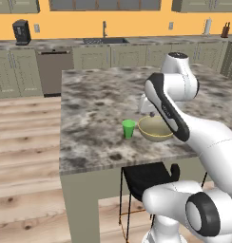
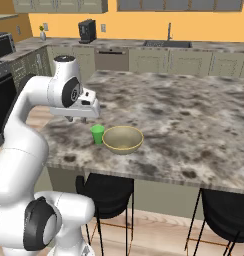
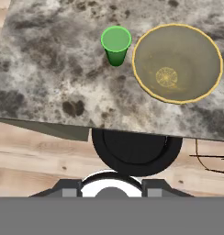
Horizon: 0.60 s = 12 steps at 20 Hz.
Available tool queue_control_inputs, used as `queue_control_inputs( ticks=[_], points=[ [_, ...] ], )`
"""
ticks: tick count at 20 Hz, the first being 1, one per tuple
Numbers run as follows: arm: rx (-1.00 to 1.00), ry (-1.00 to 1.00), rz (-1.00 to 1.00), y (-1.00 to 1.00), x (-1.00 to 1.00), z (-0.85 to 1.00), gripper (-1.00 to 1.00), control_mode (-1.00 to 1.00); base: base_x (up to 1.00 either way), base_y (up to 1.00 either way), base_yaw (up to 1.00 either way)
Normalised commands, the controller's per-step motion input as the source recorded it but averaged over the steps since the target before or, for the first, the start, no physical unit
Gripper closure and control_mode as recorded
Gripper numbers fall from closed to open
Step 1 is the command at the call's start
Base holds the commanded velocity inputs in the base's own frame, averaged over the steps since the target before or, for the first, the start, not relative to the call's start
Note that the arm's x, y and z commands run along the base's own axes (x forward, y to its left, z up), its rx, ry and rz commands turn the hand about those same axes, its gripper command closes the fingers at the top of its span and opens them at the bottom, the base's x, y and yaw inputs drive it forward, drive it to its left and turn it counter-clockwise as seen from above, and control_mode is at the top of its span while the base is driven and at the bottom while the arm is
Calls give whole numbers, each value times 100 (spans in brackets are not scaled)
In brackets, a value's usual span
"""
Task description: Place the cup inside the bowl on the dining table and move the bowl to any counter.
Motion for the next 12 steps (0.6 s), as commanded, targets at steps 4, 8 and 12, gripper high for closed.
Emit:
queue_control_inputs(
  ticks=[4,8,12],
  points=[
    [0,0,0,9,26,-1,-100,-100,0,0,0],
    [0,0,0,33,37,-3,-100,-100,0,0,0],
    [0,0,0,31,17,-1,-100,-100,0,0,0]
  ],
)
